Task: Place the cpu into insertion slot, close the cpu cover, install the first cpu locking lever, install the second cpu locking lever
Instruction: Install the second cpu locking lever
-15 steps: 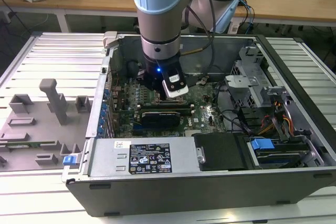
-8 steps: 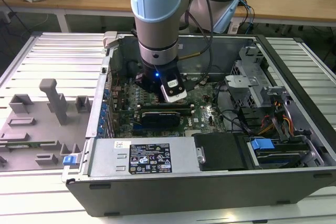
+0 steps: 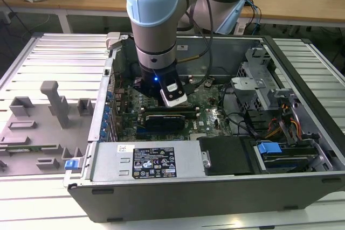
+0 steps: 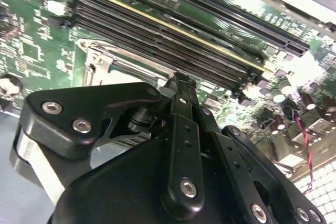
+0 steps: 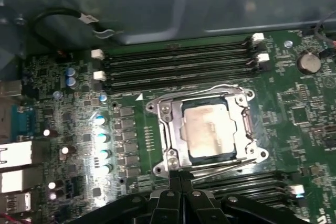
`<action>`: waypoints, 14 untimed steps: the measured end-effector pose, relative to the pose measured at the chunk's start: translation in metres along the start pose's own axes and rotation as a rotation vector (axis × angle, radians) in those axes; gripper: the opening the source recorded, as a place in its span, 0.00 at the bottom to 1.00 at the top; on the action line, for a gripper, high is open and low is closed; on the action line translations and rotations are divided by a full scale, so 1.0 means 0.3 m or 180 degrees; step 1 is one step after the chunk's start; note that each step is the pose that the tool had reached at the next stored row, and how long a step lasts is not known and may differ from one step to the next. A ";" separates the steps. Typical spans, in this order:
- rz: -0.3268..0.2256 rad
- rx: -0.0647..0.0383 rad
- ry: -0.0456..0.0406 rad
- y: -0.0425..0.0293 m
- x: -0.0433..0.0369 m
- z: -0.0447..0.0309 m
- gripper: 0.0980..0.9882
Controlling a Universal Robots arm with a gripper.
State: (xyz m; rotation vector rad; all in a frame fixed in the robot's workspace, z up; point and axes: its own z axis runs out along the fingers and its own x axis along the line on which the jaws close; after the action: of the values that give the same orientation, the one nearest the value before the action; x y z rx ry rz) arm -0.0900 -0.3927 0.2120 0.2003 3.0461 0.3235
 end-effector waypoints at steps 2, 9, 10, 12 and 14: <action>-0.0012 -0.0004 -0.0003 -0.003 0.011 0.005 0.01; -0.0055 -0.0018 0.0004 -0.010 0.033 0.025 0.01; -0.0057 -0.0018 0.0005 -0.010 0.033 0.026 0.01; -0.0059 -0.0019 0.0005 -0.011 0.034 0.028 0.01; -0.0061 -0.0019 0.0006 -0.011 0.034 0.030 0.01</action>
State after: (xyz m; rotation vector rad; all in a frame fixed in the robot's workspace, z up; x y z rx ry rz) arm -0.0996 -0.3927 0.2019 0.1703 3.0466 0.3314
